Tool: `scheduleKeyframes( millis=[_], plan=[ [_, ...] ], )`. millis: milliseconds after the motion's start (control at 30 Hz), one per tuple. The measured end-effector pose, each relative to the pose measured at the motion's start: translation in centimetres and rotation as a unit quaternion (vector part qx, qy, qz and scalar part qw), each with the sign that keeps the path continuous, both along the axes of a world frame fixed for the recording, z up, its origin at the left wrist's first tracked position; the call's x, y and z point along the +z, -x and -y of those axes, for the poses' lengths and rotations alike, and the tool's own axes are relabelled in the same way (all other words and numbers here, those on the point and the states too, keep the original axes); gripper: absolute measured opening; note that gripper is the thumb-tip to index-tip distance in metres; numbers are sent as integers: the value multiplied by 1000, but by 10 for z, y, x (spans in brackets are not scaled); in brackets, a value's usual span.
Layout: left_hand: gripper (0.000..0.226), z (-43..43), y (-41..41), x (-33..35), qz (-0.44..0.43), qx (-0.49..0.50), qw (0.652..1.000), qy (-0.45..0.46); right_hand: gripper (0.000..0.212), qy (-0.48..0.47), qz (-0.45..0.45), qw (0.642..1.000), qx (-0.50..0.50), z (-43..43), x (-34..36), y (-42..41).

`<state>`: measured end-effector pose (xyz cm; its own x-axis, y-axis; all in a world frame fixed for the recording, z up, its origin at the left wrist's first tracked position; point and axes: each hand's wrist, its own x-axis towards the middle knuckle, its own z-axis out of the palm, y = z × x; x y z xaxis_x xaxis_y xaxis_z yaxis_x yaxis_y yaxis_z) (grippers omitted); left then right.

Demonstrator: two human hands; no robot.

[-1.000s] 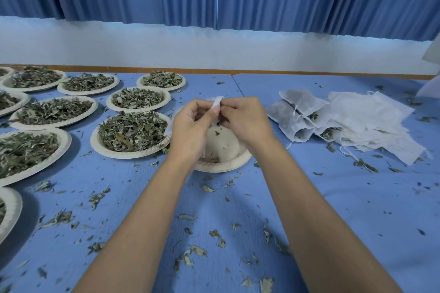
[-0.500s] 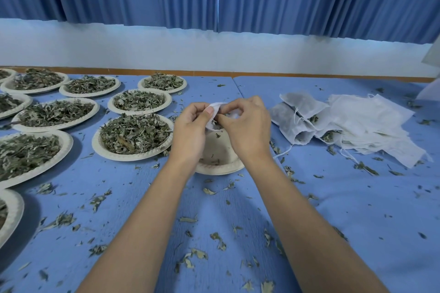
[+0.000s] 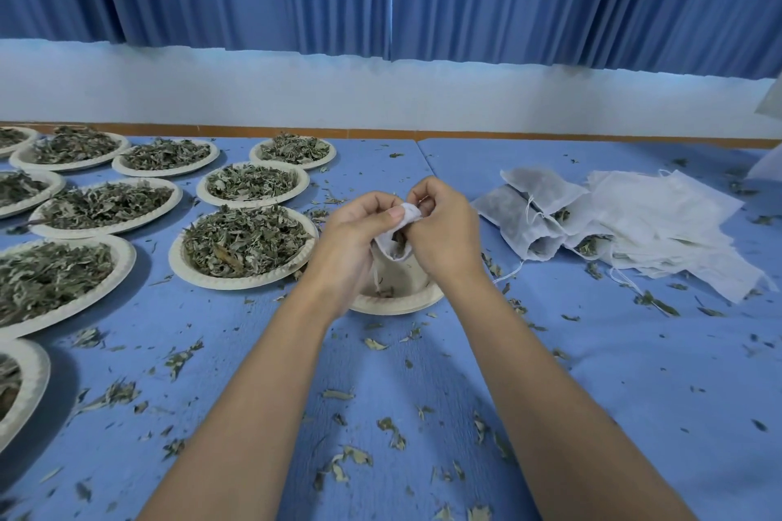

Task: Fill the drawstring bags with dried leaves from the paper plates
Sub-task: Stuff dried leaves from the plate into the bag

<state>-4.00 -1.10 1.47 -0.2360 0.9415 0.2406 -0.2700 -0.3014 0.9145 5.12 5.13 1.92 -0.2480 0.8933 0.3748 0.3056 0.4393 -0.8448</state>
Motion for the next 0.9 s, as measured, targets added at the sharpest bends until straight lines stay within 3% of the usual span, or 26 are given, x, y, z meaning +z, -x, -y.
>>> scheduleKeyframes(
  millis=[133,233,300,433,533,733,900],
  plan=[
    [21,1,-6,1,7,22,1000,10,28,-25,1,999,-22,2,-5,1],
    [16,2,-9,4,-147,120,982,5,24,-3,-26,999,-40,-2,-1,-1],
    [13,1,-12,4,-268,175,947,12,29,-1,-53,998,-40,-3,2,-3],
    [47,-5,-6,-9,-454,270,846,72,34,2,-78,997,1,0,1,-3],
    [42,-7,-1,-15,-423,263,865,65,33,13,-51,998,32,1,-4,-4],
    [27,-13,-3,-23,-344,356,863,102,30,64,-26,988,138,-3,-8,-10],
    [28,-29,-23,-13,-300,377,870,101,29,-11,-50,998,29,-10,-10,-12]
  ],
)
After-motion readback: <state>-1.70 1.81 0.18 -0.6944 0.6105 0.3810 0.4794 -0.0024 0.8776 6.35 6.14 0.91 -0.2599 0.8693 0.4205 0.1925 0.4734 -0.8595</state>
